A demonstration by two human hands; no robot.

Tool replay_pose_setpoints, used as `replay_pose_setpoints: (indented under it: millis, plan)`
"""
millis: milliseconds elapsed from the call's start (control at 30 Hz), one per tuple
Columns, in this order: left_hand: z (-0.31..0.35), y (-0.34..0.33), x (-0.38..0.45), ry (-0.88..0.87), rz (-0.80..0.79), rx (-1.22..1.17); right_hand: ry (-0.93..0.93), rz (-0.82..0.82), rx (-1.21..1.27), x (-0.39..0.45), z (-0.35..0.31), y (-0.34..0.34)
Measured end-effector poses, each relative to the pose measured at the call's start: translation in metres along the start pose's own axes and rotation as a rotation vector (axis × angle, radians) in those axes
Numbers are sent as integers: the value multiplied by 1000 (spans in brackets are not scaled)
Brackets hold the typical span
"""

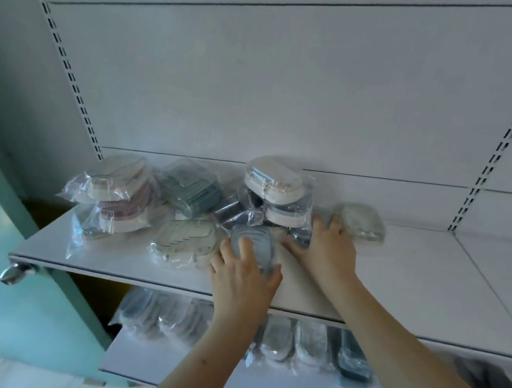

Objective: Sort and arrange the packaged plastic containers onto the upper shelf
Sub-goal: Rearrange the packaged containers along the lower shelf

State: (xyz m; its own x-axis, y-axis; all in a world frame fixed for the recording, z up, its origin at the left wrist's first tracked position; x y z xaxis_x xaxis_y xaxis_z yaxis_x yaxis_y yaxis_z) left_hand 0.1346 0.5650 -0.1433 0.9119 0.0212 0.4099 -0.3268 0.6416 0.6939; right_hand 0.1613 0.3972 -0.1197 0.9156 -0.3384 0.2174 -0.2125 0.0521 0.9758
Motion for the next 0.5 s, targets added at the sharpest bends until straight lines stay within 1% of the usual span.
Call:
replay_pose_setpoints:
  millis: [67, 233, 400, 500]
  plan:
    - [-6, 2, 1, -40, 11, -46, -7, 35, 13, 0, -4, -1]
    - [-20, 15, -4, -149, -129, -186, 46, -16, 58, -16, 8, -1]
    - [-25, 25, -8, -168, -235, -336, 74, -14, 106, -48, 28, 0]
    - [-28, 31, -11, -212, -308, -442, 68, -14, 167, -61, 37, 5]
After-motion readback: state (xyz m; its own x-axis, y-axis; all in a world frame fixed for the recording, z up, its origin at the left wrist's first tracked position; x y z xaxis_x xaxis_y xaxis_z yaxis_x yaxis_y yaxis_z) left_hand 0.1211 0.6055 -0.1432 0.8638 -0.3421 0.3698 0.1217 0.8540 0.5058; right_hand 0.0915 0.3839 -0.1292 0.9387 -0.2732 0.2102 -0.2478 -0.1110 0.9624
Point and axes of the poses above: each hand's wrist, its own x-axis towards the middle knuckle, its own y-axis out of the back of the hand, z = x × y, the point moved 2 cm from there along x, towards the middle knuckle, and after that the axes turned 15 degrees about -x, right-handed, at the moved point
